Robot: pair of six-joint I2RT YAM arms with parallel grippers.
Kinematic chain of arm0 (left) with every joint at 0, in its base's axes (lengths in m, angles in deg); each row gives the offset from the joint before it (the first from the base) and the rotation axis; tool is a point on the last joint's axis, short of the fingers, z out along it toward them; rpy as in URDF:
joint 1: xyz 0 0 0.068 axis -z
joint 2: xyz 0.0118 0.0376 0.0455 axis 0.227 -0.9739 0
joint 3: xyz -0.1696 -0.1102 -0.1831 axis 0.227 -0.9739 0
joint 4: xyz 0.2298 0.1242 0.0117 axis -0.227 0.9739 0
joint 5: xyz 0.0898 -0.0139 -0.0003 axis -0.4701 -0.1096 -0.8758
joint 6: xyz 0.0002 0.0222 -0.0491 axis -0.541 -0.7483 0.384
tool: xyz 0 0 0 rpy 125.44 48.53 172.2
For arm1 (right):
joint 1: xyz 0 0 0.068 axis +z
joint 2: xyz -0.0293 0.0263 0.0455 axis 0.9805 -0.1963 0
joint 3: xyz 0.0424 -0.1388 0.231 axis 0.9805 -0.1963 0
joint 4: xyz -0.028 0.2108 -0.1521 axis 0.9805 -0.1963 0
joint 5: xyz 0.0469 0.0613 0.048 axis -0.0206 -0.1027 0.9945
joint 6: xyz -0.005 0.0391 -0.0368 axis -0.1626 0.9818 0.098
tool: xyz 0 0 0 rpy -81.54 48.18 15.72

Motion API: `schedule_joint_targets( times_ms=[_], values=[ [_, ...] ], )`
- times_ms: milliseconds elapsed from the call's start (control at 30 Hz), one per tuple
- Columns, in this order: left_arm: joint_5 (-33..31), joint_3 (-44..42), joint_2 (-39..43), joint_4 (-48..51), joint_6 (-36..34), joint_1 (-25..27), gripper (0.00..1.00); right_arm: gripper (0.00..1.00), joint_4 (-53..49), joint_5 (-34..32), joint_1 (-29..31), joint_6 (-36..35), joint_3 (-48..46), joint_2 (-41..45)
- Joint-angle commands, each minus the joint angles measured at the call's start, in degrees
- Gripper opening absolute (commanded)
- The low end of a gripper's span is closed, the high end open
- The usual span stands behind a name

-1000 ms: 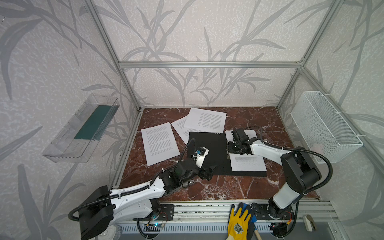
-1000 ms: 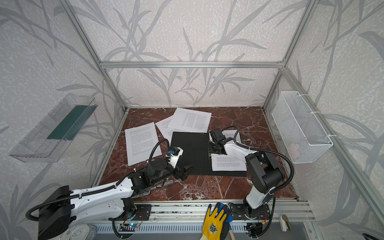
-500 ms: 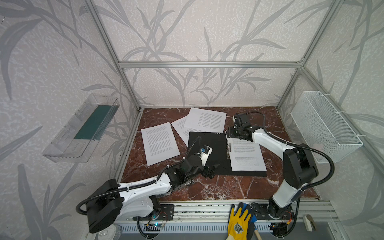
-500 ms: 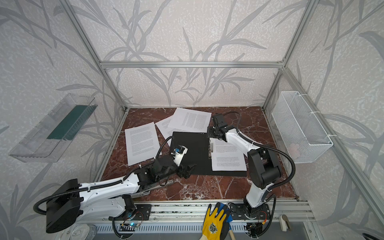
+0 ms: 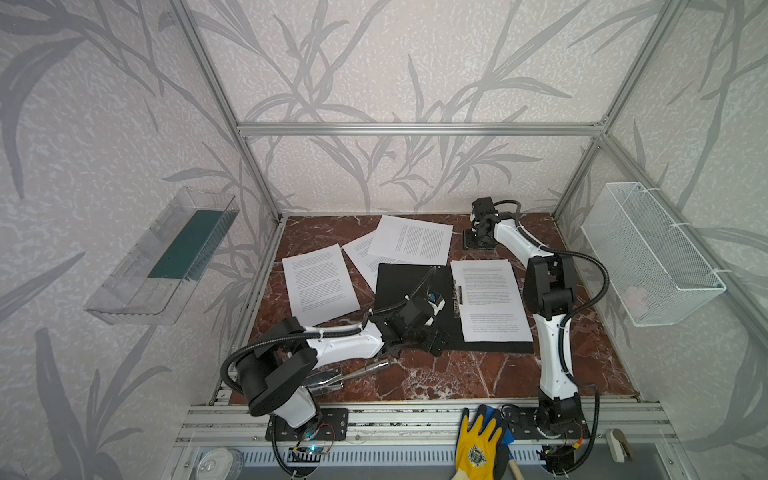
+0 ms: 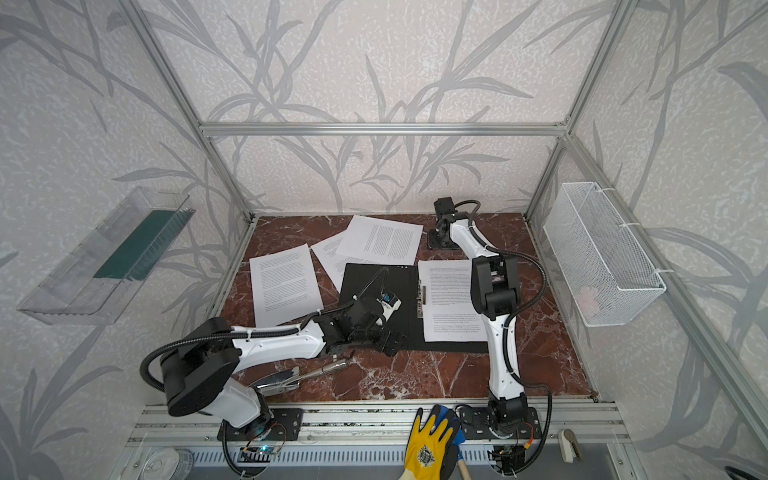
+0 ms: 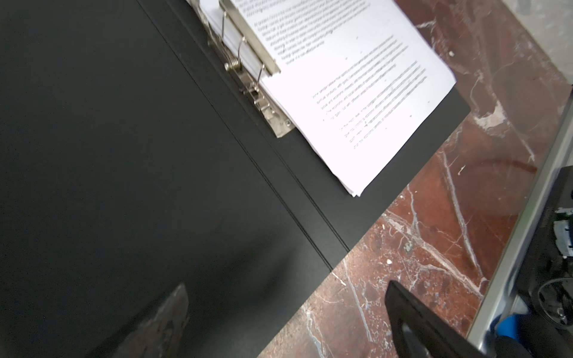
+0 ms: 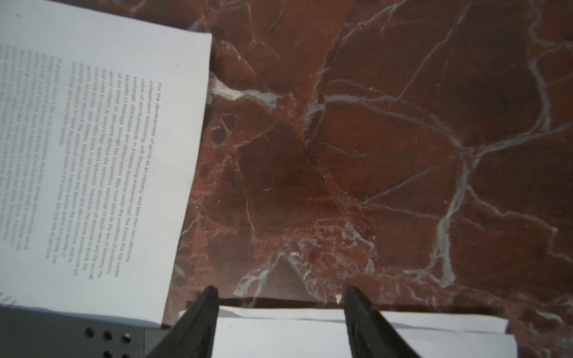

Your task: Put the files into the folder

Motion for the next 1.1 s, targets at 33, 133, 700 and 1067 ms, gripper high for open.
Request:
schedule_joint_targets(
  times_ms=[33,133,700,1067],
  values=[
    [4.21,3.61,-3.53,6.01,1.17,-1.34,0.99,0.65,-7.31,-0.04,0.05,-3.25,5.90,-3.47],
    [7.15,4.21,-6.12,5.41,2.43,-2.45,0.99,0.66,-10.35,0.50,0.05,-3.87,10.39,-6.47],
    [10.40,6.08,-12.34,6.77,8.38,-3.25,0.99,0.66,-19.78,1.79,0.05,-7.25,19.55,-14.59],
    [9.08,6.03,-12.42,7.15,8.86,-3.22,0.99,0.65,-16.11,1.44,0.23,-5.84,8.84,-9.66]
  ],
)
